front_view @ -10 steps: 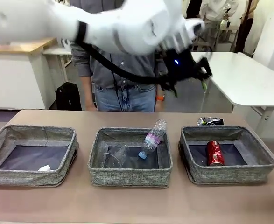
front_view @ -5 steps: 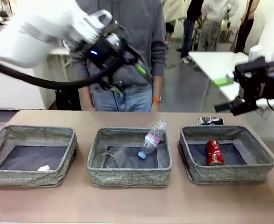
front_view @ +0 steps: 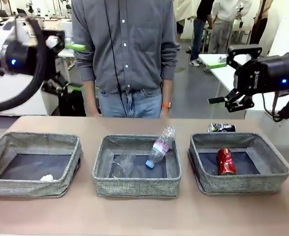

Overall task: Sort the waste into the appropriate baskets.
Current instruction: Place the picked waste into the Fabric basket indicated by the person.

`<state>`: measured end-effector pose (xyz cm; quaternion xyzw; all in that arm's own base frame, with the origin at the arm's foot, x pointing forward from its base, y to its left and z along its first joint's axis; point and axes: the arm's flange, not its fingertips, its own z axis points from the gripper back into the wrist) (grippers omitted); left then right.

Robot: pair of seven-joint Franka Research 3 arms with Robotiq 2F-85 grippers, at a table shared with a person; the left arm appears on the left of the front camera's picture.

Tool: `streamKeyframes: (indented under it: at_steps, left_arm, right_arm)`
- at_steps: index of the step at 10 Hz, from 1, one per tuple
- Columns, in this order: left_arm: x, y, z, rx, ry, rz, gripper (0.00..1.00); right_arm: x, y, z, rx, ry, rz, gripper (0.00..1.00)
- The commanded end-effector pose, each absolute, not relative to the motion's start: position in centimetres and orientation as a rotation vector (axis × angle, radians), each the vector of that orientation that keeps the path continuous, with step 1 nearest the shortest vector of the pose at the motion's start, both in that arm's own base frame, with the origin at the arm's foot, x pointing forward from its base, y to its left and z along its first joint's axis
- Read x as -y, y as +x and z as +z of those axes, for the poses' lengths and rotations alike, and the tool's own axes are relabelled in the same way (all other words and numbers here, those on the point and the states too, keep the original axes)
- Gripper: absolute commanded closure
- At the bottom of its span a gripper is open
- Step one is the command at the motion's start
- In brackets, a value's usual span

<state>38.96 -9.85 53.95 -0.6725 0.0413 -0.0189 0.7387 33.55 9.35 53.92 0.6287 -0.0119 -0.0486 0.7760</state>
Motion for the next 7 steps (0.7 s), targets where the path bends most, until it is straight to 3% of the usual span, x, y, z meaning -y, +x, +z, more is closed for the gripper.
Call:
streamKeyframes:
  at_steps: [1, 2, 3, 7]
  left_arm:
    - [8.9, 38.4, 50.6, -0.081, -1.512, -0.057, 0.00]
    - [9.3, 39.4, 48.5, -0.199, -1.475, 0.062, 0.00]
    - [8.4, 38.3, 52.2, -0.088, -1.502, -0.042, 0.00]
    - [8.4, 38.3, 52.2, -0.088, -1.502, -0.042, 0.00]
  right_arm:
    - [-9.1, 33.6, 56.3, 0.102, 1.374, -0.160, 0.00]
    - [-8.9, 33.8, 56.4, 0.192, 1.379, -0.153, 0.00]
    - [-9.0, 33.7, 55.2, 0.054, 1.364, -0.125, 0.00]
    - [-9.0, 33.7, 55.2, 0.054, 1.364, -0.125, 0.00]
